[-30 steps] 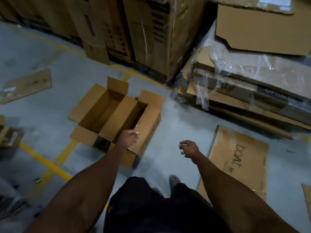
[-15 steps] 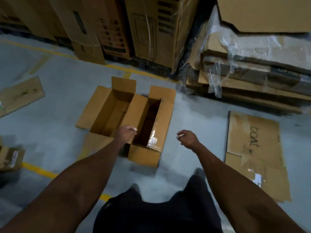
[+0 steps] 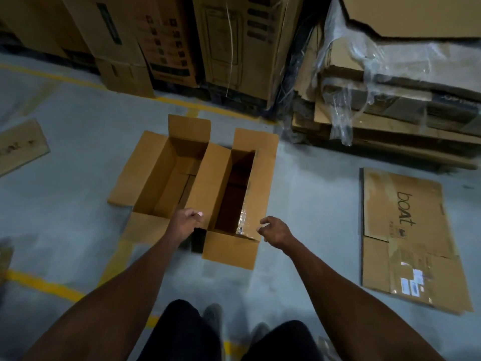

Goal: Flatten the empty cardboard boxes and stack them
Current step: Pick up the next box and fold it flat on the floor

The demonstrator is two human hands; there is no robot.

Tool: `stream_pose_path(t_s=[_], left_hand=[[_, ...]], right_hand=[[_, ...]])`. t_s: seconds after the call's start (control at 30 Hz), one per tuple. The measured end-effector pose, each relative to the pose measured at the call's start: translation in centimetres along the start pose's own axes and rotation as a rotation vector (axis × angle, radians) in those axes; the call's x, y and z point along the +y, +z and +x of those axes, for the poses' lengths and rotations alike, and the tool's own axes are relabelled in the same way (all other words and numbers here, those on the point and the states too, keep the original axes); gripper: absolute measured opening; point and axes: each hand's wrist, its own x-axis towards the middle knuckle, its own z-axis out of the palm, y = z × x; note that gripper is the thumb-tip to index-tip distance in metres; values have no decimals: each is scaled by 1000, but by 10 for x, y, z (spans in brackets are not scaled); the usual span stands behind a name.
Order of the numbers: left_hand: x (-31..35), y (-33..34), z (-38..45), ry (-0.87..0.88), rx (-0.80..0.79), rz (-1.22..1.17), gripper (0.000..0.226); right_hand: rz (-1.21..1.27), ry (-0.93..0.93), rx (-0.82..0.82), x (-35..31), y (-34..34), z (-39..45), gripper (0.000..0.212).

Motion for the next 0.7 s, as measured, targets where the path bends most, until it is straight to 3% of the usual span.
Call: stream_pose_path(t_s=[0.23, 0.33, 0.43, 0.47, 0.53, 0.6, 0.7], left_hand=[[-103, 46, 118, 51, -25, -30, 15], [-144, 63, 164, 90, -8, -17, 17], [-177, 76, 216, 118, -8, 78, 11], [-186, 81, 235, 126, -26, 169, 14], [-208, 94, 276, 148, -29, 413, 43], [-228, 107, 308, 166, 105, 592, 58], [-249, 119, 339, 143, 280, 637, 68]], right_hand=[[-37, -41, 42, 55, 77, 106, 32], [-96, -121, -27, 76, 113, 150, 29], [-107, -204, 26, 94, 144, 198, 34], [-98, -234, 60, 100, 154, 214, 37], [-156, -283, 135, 113, 173, 250, 42], [-275, -273, 200, 127, 191, 280, 47], [-309, -246, 249, 150, 216, 306, 59]])
